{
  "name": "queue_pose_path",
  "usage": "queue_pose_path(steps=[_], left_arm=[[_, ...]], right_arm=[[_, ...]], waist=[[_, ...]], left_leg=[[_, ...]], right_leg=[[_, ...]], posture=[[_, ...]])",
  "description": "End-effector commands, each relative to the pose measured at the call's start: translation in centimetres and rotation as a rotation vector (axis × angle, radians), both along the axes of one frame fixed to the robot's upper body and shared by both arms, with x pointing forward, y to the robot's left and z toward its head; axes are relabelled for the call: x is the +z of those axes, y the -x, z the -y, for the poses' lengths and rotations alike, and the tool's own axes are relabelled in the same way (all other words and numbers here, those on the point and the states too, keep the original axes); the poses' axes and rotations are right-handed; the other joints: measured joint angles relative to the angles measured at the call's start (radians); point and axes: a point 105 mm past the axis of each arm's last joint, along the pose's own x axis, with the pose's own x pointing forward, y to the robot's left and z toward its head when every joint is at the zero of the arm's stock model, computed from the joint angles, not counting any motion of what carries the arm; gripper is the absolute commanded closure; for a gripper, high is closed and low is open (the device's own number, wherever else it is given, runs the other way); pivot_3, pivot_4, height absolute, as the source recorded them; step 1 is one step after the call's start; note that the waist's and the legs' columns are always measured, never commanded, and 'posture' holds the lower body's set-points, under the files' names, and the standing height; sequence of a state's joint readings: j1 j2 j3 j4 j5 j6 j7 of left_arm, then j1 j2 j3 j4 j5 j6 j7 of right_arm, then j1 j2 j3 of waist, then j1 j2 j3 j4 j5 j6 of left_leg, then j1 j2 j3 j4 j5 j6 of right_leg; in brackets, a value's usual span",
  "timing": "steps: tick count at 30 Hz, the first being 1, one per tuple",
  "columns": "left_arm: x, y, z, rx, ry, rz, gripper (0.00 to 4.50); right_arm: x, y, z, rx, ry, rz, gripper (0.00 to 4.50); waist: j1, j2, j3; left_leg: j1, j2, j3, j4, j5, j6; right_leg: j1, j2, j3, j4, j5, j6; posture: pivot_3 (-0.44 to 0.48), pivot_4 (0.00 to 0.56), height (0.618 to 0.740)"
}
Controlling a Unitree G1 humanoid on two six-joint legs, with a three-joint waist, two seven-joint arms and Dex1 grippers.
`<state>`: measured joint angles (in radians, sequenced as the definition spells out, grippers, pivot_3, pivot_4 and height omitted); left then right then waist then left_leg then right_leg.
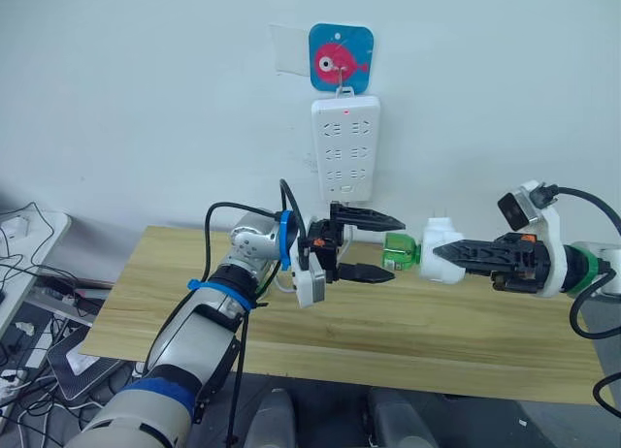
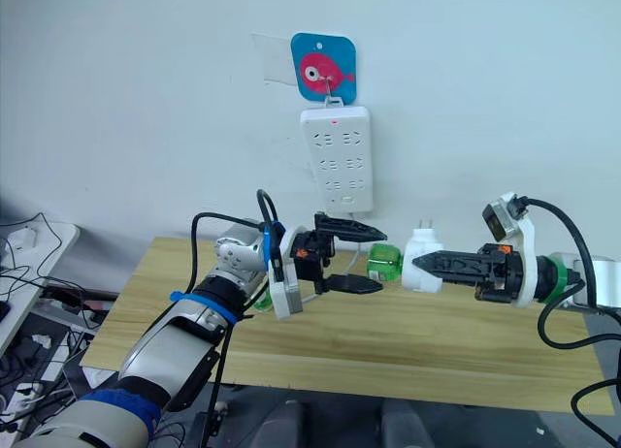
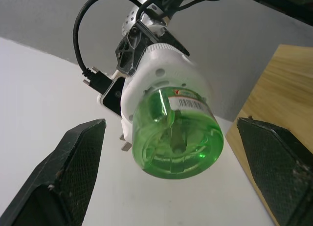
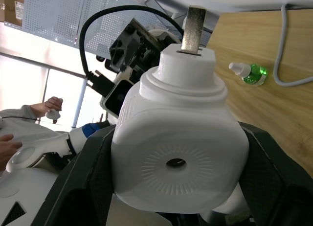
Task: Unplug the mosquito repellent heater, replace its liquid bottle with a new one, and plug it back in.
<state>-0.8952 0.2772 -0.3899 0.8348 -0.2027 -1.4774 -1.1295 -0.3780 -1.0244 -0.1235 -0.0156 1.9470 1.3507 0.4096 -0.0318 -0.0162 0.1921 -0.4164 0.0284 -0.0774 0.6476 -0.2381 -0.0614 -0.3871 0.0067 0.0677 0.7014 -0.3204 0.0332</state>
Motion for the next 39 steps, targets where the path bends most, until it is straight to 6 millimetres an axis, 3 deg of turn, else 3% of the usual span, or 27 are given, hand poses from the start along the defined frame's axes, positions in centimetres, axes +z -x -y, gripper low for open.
queue_pose_path(steps=[1,3,6,11,17,20,22,24,28,30,32,35,39], left_arm=[[1.1,0.2,0.3,-0.019,0.031,0.048,0.01],[1.1,0.2,0.4,-0.021,0.032,0.05,0.01],[1.0,0.5,0.4,-0.037,0.027,0.052,0.61],[0.9,0.7,0.3,-0.048,0.026,0.052,2.16],[0.7,0.5,0.4,-0.038,0.004,-0.003,2.25],[-0.5,-0.2,0.7,-0.035,-0.102,-0.337,2.25],[0.7,-0.7,0.5,-0.077,-0.124,-0.789,2.25],[1.7,0.1,0.3,-0.168,-0.197,-1.164,2.25],[2.2,0.3,-0.1,-0.203,-0.35,-1.708,2.25],[2.3,0.1,0.0,-0.188,-0.371,-1.835,2.25],[1.7,-0.7,-0.2,-0.175,-0.431,-2.074,2.25],[2.3,-1.8,-0.6,-0.286,-0.451,-2.422,2.25],[2.4,-0.9,-0.8,-0.31,-0.491,-2.408,2.25]], right_arm=[[1.3,0.4,-0.3,0.028,-0.03,0.049,1.47],[1.3,0.4,-0.4,0.03,-0.032,0.051,1.47],[1.3,0.3,-0.5,0.032,-0.034,0.052,1.47],[1.2,0.3,-0.6,0.032,-0.035,0.052,1.47],[1.2,0.3,-0.6,0.032,-0.022,0.05,1.47],[1.0,0.2,-0.4,0.01,0.006,0.049,1.47],[0.7,0.0,-0.1,-0.013,0.033,0.047,1.47],[0.5,-0.3,0.0,-0.032,0.047,0.049,1.47],[0.8,-0.1,-0.4,-0.017,0.048,0.061,1.47],[0.9,0.0,-0.6,-0.007,0.053,0.067,1.47],[0.8,0.0,-0.9,-0.003,0.063,0.073,1.47],[0.6,-0.1,-1.3,-0.009,0.074,0.08,1.47],[0.5,-0.3,-1.1,-0.034,0.084,0.084,1.47]], waist=[[0.0,0.0,0.0],[0.0,0.0,0.0],[-0.001,0.0,0.0],[0.0,0.0,0.0],[0.0,0.0,0.0],[-0.002,0.0,0.0],[-0.003,0.0,0.0],[-0.012,0.001,0.0],[-0.022,0.001,0.0],[-0.022,0.001,0.0],[-0.024,0.0,0.0],[-0.025,0.0,0.0],[-0.031,0.0,0.0]], left_leg=[[0.0,0.0,0.0,0.0,0.0,0.0],[0.0,0.0,0.0,0.0,0.0,0.0],[0.0,0.0,0.0,0.0,0.0,0.0],[0.0,0.0,0.0,0.0,0.0,0.0],[0.0,0.0,0.0,0.0,0.0,0.0],[0.0,0.0,0.0,0.0,0.0,0.0],[0.0,0.001,-0.001,0.0,0.0,0.0],[-0.001,0.002,-0.003,0.0,0.0,0.0],[0.0,0.002,-0.007,0.0,0.001,0.001],[0.0,0.001,-0.007,0.001,0.001,0.001],[0.0,0.001,-0.006,0.001,0.001,0.001],[0.0,0.0,-0.006,0.001,0.001,0.001],[0.0,0.001,-0.005,-0.001,0.001,0.001]], right_leg=[[0.0,0.0,0.0,0.0,0.0,0.0],[0.0,0.0,0.0,0.0,0.0,0.0],[0.0,0.0,0.0,0.0,0.0,0.0],[0.0,0.0,0.0,0.0,0.0,0.0],[0.0,0.0,0.0,0.0,0.0,0.0],[0.0,0.0,0.0,0.0,0.0,0.0],[0.0,0.0,-0.001,0.0,0.0,0.0],[0.0,0.0,-0.002,0.001,0.0,0.0],[0.001,0.001,-0.006,0.003,-0.001,0.0],[0.001,0.001,-0.006,0.003,-0.001,0.0],[0.001,0.001,-0.006,0.003,-0.001,0.0],[0.0,0.002,-0.006,0.003,-0.001,0.0],[0.0,0.002,-0.005,0.002,-0.001,0.0]], posture=[[-0.03,0.166,0.74],[-0.03,0.166,0.74],[-0.03,0.166,0.74],[-0.029,0.167,0.74],[-0.025,0.168,0.74],[-0.018,0.171,0.74],[-0.014,0.172,0.74],[-0.014,0.172,0.74],[-0.012,0.171,0.74],[-0.012,0.171,0.74],[-0.021,0.172,0.74],[-0.031,0.175,0.74],[-0.043,0.177,0.74]])
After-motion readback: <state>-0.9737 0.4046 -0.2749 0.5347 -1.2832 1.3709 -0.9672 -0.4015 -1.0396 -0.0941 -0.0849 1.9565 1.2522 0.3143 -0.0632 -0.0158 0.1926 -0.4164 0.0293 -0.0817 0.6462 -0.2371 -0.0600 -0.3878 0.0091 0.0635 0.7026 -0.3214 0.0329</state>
